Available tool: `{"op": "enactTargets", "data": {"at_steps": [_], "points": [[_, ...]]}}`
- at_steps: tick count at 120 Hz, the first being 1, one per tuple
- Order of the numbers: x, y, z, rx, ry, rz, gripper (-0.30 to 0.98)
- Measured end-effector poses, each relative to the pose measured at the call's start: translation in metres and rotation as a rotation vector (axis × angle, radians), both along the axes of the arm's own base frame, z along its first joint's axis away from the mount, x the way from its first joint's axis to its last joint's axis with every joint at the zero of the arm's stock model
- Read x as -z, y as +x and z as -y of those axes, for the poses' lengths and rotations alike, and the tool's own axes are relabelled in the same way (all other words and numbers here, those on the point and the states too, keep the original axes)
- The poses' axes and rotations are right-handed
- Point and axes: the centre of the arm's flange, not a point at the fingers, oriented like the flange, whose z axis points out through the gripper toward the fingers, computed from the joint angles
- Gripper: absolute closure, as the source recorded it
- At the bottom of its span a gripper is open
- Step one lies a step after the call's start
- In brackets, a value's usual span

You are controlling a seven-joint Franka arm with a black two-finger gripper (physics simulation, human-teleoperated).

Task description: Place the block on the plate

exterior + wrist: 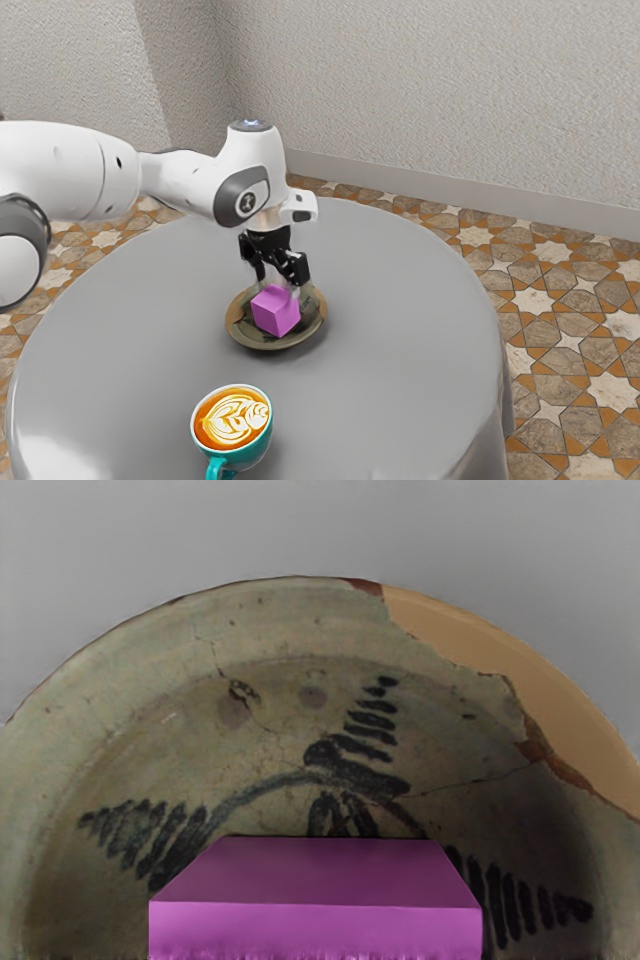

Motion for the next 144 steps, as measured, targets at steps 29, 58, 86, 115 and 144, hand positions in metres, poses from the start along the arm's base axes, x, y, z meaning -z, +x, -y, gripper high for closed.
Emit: {"op": "enactTargets", "data": {"at_steps": [29,58,86,115,144], "points": [[-0.078,0.008,-0.013,-0.018,0.003,0.053,0.02],[-0.150,-0.016,-0.029,-0.030,0.009,0.050,0.01],[-0.214,-0.023,-0.042,-0.032,0.021,0.051,0.00],[-0.284,-0.062,-0.112,-0.129,0.060,0.060,0.00],[-0.315,-0.079,-0.139,-0.171,0.050,0.060,0.00]]}}
